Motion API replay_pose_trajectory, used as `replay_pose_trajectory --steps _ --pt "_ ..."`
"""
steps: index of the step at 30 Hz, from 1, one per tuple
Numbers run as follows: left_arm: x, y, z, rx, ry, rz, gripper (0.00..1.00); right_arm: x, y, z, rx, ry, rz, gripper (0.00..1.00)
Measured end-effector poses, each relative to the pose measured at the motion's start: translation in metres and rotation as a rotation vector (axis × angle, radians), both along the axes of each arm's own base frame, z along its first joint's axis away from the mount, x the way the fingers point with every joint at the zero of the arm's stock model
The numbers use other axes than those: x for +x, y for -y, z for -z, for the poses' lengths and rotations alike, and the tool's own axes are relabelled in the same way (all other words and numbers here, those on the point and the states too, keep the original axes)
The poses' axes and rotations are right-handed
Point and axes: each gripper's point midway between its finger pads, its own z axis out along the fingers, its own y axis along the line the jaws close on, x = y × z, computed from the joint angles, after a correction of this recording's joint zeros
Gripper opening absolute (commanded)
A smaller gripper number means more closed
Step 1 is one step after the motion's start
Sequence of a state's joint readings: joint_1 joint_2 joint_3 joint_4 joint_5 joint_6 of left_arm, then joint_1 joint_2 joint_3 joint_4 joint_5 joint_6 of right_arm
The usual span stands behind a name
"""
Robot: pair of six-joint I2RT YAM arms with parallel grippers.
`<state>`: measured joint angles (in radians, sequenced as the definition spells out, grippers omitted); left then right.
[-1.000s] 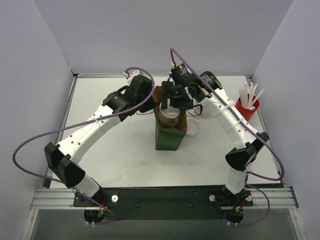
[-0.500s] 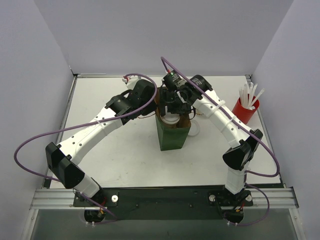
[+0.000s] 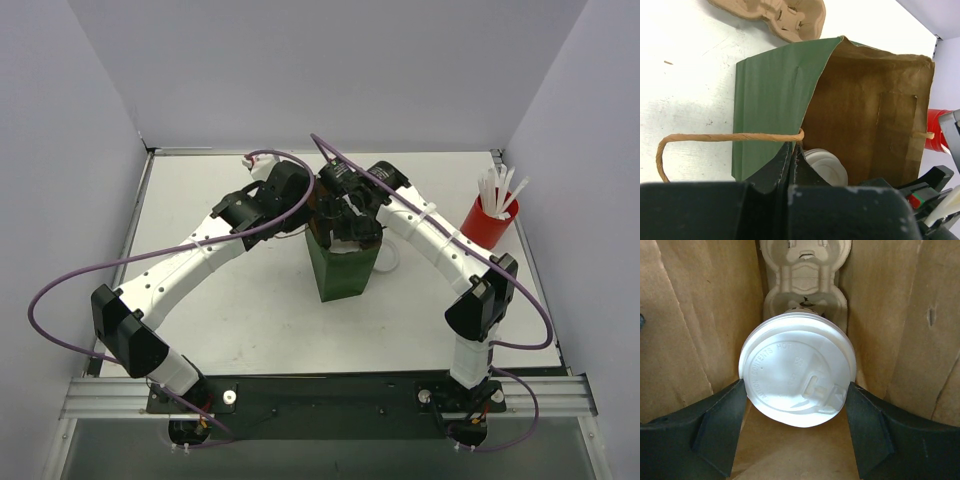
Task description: Pack the takeout coffee
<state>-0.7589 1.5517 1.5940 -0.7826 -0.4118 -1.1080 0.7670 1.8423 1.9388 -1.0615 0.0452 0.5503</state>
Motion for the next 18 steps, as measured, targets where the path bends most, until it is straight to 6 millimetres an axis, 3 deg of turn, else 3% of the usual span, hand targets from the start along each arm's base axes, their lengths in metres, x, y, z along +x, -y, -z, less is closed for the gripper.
replay_pose_trajectory --steps 18 --pt "-0.009 0.002 0.009 0.017 -0.027 0.059 0.0 0.0 0.001 0.021 -0.029 -0.014 -0.03 0.56"
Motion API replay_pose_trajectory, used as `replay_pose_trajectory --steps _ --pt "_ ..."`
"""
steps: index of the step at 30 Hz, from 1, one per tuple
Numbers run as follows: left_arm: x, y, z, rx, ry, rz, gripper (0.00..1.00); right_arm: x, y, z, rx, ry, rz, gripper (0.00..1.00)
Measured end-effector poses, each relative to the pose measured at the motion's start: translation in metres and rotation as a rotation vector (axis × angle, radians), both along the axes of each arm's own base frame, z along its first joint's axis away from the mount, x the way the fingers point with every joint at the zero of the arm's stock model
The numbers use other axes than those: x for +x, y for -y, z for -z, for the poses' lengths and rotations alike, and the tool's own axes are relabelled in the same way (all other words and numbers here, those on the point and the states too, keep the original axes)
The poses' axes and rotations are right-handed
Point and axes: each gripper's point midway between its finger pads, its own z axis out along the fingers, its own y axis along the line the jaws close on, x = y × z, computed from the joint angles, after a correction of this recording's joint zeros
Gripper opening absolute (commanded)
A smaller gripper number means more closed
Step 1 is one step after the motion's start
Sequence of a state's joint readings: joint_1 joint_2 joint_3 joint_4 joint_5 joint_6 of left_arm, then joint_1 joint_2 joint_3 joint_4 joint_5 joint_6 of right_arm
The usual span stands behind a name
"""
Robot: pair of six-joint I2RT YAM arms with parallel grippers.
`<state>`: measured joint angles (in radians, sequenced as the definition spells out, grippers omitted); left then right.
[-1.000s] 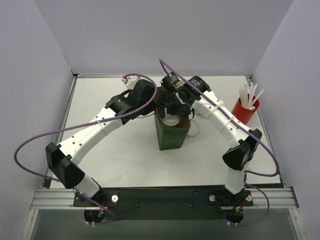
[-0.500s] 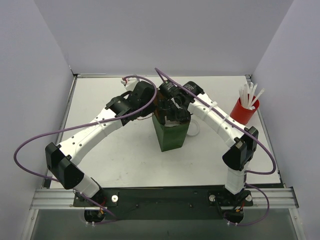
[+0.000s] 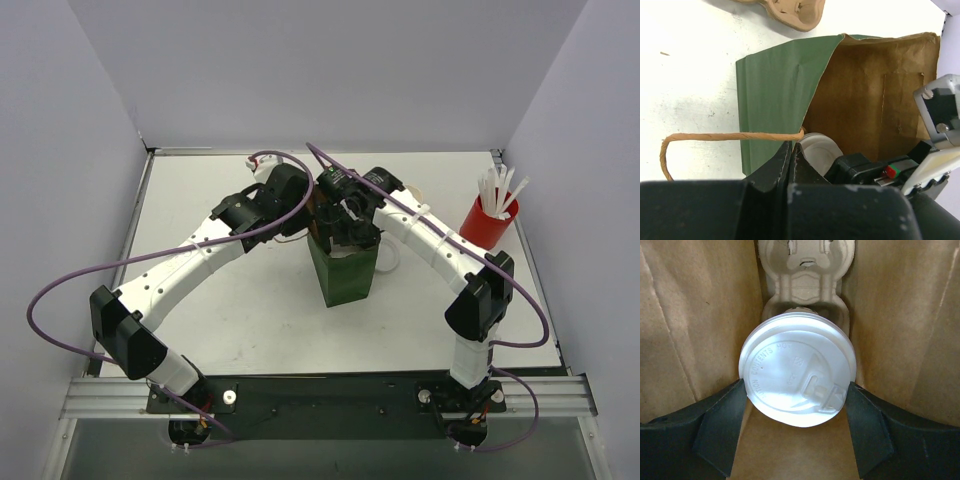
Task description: Pack the takeout coffee
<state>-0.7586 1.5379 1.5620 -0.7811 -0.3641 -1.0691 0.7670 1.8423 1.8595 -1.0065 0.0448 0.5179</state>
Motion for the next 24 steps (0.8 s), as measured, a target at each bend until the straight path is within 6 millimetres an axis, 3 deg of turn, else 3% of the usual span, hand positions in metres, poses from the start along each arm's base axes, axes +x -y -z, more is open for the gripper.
replay_pose_trajectory --steps 24 --pt "-0.013 0.004 -0.001 0.005 -0.025 0.085 0.0 -0.008 0.006 0.021 -0.038 -0.042 -0.029 0.55"
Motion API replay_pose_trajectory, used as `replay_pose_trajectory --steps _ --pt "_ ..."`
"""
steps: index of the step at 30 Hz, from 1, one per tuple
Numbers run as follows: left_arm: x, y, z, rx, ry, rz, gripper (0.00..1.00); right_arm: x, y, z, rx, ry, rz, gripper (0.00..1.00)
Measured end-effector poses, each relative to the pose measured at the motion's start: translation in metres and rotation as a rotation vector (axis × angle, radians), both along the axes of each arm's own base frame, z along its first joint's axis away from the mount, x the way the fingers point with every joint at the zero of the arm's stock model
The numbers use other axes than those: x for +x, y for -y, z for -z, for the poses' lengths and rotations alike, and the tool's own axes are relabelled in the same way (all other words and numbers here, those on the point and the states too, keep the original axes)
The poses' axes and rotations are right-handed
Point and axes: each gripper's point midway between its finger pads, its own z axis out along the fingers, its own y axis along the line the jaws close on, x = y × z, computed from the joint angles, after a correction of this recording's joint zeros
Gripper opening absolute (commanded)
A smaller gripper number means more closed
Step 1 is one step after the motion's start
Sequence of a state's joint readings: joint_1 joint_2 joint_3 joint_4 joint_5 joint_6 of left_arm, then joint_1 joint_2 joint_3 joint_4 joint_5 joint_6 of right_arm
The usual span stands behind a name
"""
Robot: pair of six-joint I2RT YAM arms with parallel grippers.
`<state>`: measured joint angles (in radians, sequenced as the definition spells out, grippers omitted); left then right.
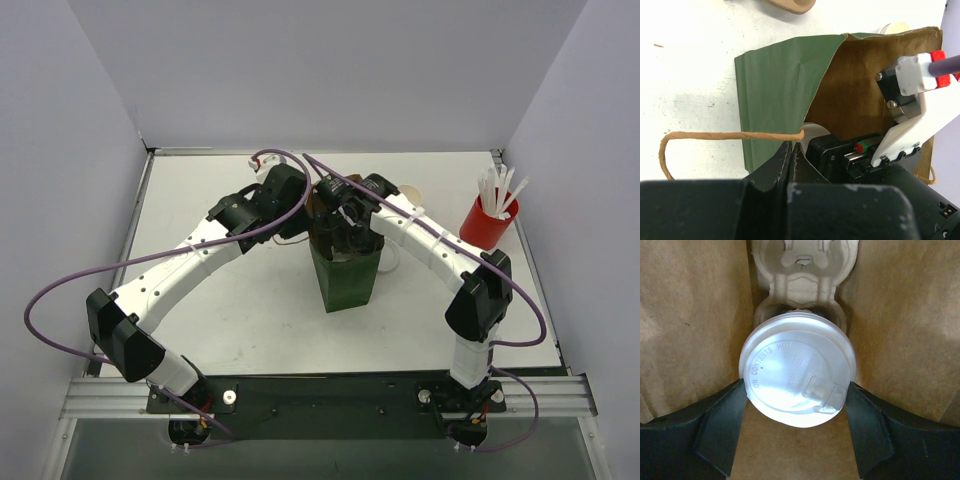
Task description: Pack the takeout coffee
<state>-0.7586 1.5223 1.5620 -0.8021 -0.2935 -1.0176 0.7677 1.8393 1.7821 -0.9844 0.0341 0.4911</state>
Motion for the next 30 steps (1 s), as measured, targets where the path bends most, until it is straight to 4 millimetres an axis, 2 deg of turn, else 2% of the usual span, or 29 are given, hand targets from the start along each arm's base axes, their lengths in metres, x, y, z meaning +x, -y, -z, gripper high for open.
replay_pose_trajectory --steps 15,30 --pt "-0.007 0.005 0.002 0.006 -0.017 0.066 0.0 -0.009 0.004 0.012 -0.021 -0.026 -0.015 0.55" --pt "-0.011 0.005 0.003 -0.005 -0.025 0.073 0.0 -0.015 0.009 0.011 -0.008 -0.016 -0.021 0.54"
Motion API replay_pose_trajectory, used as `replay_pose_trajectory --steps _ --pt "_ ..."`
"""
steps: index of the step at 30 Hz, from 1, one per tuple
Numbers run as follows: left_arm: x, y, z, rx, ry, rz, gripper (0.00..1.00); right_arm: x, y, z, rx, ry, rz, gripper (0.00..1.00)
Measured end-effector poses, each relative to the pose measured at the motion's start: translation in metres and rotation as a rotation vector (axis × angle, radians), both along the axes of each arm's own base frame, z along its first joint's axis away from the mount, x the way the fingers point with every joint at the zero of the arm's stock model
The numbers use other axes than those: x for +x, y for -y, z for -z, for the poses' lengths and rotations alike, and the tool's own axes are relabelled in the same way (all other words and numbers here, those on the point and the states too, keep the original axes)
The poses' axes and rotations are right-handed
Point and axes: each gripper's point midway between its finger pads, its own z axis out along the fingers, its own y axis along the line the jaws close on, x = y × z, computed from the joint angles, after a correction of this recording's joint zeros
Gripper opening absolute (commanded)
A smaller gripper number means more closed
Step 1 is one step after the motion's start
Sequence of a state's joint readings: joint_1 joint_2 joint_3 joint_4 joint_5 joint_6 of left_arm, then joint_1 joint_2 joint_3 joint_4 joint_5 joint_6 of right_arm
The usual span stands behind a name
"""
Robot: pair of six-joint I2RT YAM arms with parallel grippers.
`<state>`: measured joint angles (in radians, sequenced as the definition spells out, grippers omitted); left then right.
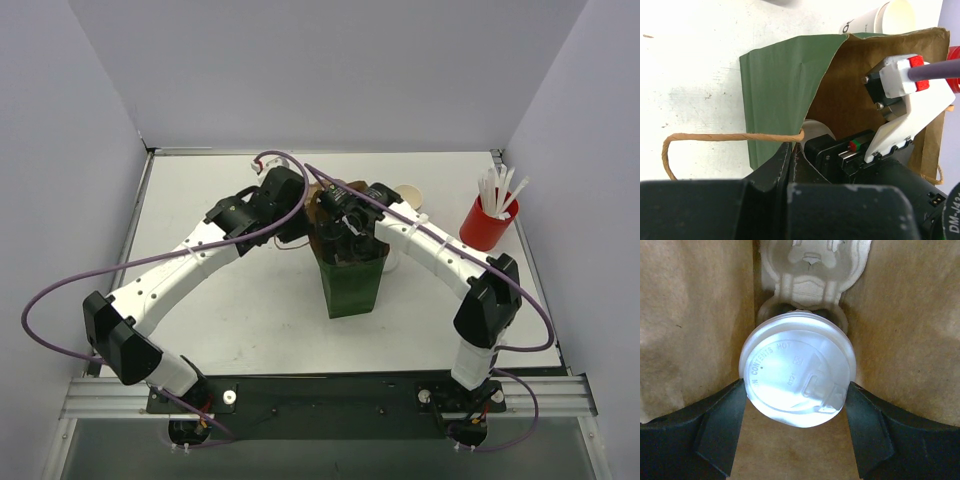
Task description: Pack the takeout coffee
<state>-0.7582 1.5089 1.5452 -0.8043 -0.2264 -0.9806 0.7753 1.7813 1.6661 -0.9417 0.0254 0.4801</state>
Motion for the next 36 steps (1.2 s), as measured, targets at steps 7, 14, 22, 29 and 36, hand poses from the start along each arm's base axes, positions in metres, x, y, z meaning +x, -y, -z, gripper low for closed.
replay_pose_trajectory --steps 7,14,22,29,36 --pt "-0.006 -0.008 0.001 -0.014 0.001 -0.026 0.0 -0.005 -0.002 0.001 0.013 -0.005 -0.01 0.54" --pt "-0.005 -0.006 0.005 -0.055 0.019 -0.064 0.0 -0.011 0.001 0.001 0.015 -0.005 -0.015 0.54" --pt "-0.006 0.003 0.001 -0.076 0.05 -0.082 0.0 -0.012 0.003 0.004 0.007 -0.014 -0.015 0.53" --pt "-0.006 0.003 0.001 -0.072 0.058 -0.092 0.0 -0.014 0.002 0.006 0.01 -0.027 -0.016 0.53" --pt "-0.005 0.002 0.001 -0.068 0.064 -0.097 0.0 -0.014 0.004 0.009 0.011 -0.039 -0.012 0.53"
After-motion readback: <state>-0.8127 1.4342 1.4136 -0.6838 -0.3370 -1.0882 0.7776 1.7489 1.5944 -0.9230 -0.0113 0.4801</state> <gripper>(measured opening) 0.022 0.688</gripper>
